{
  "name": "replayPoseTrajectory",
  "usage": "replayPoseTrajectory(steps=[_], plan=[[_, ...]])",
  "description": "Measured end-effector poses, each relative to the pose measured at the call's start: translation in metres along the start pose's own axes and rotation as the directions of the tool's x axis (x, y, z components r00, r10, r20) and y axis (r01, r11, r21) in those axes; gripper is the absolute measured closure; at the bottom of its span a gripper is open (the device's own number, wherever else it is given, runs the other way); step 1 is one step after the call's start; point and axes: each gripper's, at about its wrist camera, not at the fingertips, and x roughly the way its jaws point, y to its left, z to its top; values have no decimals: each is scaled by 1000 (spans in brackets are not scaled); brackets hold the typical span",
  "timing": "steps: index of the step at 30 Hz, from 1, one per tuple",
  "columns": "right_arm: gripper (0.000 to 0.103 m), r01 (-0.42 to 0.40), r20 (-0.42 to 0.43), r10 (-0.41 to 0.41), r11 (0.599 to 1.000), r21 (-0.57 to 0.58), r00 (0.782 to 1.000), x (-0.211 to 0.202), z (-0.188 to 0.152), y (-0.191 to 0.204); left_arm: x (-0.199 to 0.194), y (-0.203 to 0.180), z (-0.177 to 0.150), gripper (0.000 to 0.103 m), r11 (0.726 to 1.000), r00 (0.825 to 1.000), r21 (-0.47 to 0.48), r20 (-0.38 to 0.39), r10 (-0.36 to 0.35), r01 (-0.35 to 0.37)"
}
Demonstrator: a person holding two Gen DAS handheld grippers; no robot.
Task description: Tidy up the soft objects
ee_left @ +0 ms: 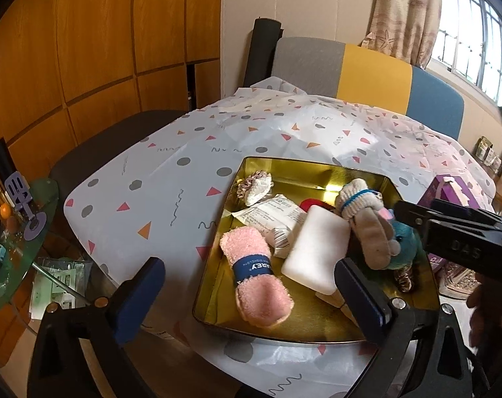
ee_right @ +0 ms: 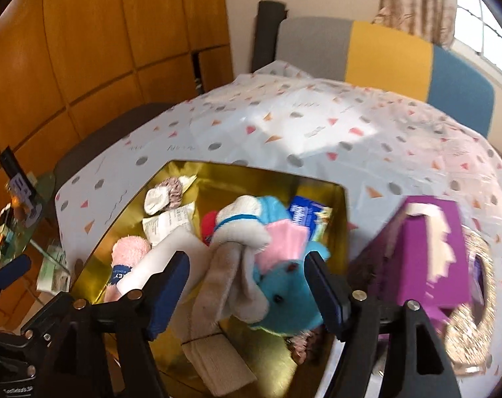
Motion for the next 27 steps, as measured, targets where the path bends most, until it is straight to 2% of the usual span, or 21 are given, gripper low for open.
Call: replayPoseTrajectory(steps=[5,12,19,27], plan=[[30,76,65,-79,996,56,995,-30,-19,-12,-11,-13,-2,0,1000,1000,3,23,-15,15],[30,154,85,-170,974,166,982,-56,-50,-32,-21,-41,-4,0,999,999,44,43,-1,-1],[30,177,96,-195,970,165,976,-66,-62,-36,-23,-54,-11,0,998,999,62,36,11,-14],[30,182,109,-201,970,161,974,-70,-66,-31,-29,-53,-12,0,998,998,53,60,21,-24]])
